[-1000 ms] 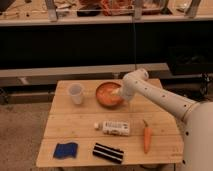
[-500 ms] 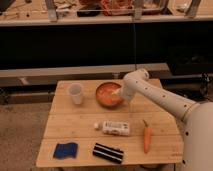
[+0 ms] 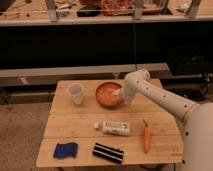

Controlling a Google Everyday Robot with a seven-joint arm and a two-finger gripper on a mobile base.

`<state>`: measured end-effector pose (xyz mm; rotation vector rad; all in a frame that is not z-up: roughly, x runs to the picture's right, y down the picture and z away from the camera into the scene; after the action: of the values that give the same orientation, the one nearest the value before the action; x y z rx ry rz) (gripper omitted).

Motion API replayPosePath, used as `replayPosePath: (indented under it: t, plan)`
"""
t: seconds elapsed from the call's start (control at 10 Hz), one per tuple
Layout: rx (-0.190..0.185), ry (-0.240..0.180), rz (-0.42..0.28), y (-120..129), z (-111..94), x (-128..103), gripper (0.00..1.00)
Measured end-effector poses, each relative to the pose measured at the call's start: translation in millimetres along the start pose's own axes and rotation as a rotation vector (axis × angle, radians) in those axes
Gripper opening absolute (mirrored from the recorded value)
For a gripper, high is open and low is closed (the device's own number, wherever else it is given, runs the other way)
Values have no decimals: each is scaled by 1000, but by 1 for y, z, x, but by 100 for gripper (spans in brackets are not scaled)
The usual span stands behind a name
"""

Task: Pick up the ceramic bowl

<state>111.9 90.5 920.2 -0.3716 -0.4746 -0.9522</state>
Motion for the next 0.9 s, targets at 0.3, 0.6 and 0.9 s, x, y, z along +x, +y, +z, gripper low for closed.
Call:
replayPosePath:
  t: [0.3, 0.6, 0.9]
  plan:
    - [1, -6, -9, 2, 2, 0, 74]
    - [2, -10, -17, 4, 3, 0, 74]
    - [2, -15, -29, 7, 5, 0, 64]
